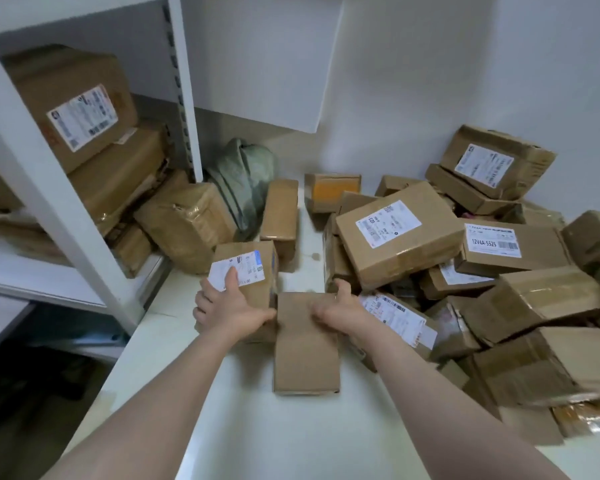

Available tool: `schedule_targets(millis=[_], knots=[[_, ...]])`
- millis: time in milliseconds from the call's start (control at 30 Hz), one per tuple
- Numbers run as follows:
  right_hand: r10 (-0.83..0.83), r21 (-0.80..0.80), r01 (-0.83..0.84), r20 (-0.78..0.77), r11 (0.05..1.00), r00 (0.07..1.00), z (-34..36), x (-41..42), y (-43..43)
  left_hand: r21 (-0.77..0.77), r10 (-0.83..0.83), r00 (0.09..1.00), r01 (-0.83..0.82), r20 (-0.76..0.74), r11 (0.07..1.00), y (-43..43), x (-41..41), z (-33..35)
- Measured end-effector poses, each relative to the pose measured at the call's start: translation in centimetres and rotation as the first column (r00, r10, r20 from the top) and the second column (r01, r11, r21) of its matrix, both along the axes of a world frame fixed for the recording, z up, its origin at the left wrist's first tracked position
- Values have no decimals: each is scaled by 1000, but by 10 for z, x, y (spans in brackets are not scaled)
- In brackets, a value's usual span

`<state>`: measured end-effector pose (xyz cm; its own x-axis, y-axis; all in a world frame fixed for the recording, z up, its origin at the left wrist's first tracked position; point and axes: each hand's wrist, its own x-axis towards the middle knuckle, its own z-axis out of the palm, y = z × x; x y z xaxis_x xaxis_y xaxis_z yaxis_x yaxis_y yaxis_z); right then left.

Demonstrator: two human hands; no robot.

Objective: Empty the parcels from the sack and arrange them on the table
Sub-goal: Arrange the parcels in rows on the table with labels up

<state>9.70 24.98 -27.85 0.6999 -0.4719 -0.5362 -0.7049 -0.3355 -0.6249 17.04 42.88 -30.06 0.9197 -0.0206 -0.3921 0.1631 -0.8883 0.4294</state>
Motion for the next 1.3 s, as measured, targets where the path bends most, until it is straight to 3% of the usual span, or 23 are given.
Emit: schedule_targets(millis=[133, 233, 333, 400, 500, 600, 733, 800, 867, 1033, 1133, 1233, 1300], knots=[[101, -2, -101, -63, 995, 993, -16, 5, 23, 179, -147, 985, 128, 94, 975, 27, -6, -19], [141, -79, -152, -130, 985, 981, -23, 12, 38, 233, -232, 971, 213, 56, 949, 47, -8, -37], [136, -195, -177, -207, 965, 969, -24, 22, 49, 131, -203, 973, 216, -105, 968, 63, -3, -45], [126, -246, -187, -244, 951, 962, -22, 30, 55, 94, -173, 980, 183, -101, 979, 70, 3, -45], [87, -319, -175, -271, 931, 959, -19, 41, 62, 20, -97, 995, 96, 33, 995, 73, 23, -38], [112, -351, -165, -168, 922, 979, -14, 53, 66, -102, 37, 982, -19, 184, 995, 70, 50, -18], [180, -291, -185, -45, 939, 983, -8, 67, 64, -359, 302, 879, -164, 370, 919, 57, 83, 9], [204, -266, -202, -20, 943, 979, -7, 77, 58, -380, 355, 833, -191, 425, 905, 53, 102, 17], [236, -236, -223, 31, 946, 971, -5, 91, 52, -326, 306, 843, -167, 442, 930, 53, 123, 25], [155, 55, -170, 209, 984, 966, 6, 134, 58, -385, 302, 944, -233, 130, 893, 56, 162, 37], [90, 177, -142, 274, 974, 958, 13, 158, 65, -441, 317, 939, -228, 137, 868, 58, 167, 33], [75, 186, -101, 142, 977, 987, 15, 172, 65, -625, 481, 877, -370, 11, 687, 59, 161, 30], [0, 237, -6, 26, 972, 1000, 12, 168, 60, -670, 530, 845, -430, -64, 605, 56, 158, 24]])
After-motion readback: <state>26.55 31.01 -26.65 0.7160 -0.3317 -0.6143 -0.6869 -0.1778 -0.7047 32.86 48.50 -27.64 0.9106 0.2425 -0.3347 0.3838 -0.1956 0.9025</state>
